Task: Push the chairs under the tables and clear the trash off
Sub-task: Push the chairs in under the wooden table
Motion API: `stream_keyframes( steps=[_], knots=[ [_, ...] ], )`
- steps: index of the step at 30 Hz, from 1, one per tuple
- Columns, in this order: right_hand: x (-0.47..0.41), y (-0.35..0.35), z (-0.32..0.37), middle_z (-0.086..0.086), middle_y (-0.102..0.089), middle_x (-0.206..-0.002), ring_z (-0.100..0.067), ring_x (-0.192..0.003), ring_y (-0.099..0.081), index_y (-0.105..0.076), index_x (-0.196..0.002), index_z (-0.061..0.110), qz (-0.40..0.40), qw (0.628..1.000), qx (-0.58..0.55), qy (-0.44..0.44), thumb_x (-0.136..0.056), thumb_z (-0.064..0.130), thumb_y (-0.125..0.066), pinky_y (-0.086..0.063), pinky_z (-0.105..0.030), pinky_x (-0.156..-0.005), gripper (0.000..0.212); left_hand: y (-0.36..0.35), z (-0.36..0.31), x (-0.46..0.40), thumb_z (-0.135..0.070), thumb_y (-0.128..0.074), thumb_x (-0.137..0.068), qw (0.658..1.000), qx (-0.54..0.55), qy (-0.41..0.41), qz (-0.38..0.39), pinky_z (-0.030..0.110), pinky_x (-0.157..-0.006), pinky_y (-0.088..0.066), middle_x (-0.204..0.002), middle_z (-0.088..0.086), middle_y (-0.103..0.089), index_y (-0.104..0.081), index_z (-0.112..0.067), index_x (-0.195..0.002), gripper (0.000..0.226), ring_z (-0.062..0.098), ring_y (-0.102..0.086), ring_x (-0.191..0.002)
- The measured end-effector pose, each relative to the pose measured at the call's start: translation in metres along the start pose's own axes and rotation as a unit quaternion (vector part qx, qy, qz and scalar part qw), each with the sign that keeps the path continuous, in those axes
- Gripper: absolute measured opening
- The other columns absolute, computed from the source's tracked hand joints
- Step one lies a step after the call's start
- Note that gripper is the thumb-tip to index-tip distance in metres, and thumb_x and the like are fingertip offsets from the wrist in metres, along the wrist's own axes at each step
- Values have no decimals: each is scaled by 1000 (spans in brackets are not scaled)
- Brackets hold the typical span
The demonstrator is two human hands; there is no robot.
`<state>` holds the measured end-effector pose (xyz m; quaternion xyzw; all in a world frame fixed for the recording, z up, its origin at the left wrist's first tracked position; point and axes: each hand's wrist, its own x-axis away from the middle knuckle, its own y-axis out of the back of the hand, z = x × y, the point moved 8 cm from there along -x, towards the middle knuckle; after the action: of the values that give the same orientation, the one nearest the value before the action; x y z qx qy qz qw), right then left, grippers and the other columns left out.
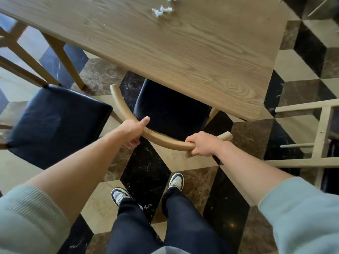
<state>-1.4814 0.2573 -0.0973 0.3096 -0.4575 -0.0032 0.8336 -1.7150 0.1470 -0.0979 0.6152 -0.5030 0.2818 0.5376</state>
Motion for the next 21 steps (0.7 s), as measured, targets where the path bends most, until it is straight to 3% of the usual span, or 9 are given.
stream_keyframes(
  steps=[5,8,12,16,21],
  knots=[
    [8,9,12,9,-67,-107,-10,-100,-63,-65,-123,33,11,995,-76,-56,-83,49,-75,-55,-39,-93,44,11,5,9,-79,-30,-92,999,4,-8,42,52,-88,-59,-104,18,-72,-51,-14,-142,85,36,-72,-91],
    [5,14,55,10,-64,-115,-9,-105,-62,-59,-131,34,-30,989,-130,-67,-84,50,-70,-56,-35,-89,51,40,30,14,-74,-28,-96,998,46,-15,47,54,-90,-59,-103,20,-72,-51,-8,-140,83,37,-72,-92],
    [-19,38,136,7,-59,-123,-13,-112,-58,-57,-132,29,-132,982,-124,-59,-93,43,-63,-54,-36,-90,42,107,86,16,-65,-32,-101,998,63,-28,14,47,-78,-62,-102,19,-74,-54,-5,-137,73,34,-74,-87],
    [-66,69,249,-1,-56,-108,-20,-99,-59,-66,-115,17,-262,964,-47,-18,-95,30,-62,-44,-30,-82,25,203,161,18,-55,-33,-106,995,79,-46,-43,50,-86,-61,-98,17,-73,-54,-3,-125,59,33,-72,-89],
    [-125,57,363,2,-57,-103,-17,-95,-55,-69,-113,21,-224,974,-16,35,-94,26,-62,-41,-27,-83,20,298,226,8,-47,-37,-107,989,74,-45,-122,46,-80,-64,-92,11,-72,-58,-8,-113,45,28,-73,-83]
  ],
)
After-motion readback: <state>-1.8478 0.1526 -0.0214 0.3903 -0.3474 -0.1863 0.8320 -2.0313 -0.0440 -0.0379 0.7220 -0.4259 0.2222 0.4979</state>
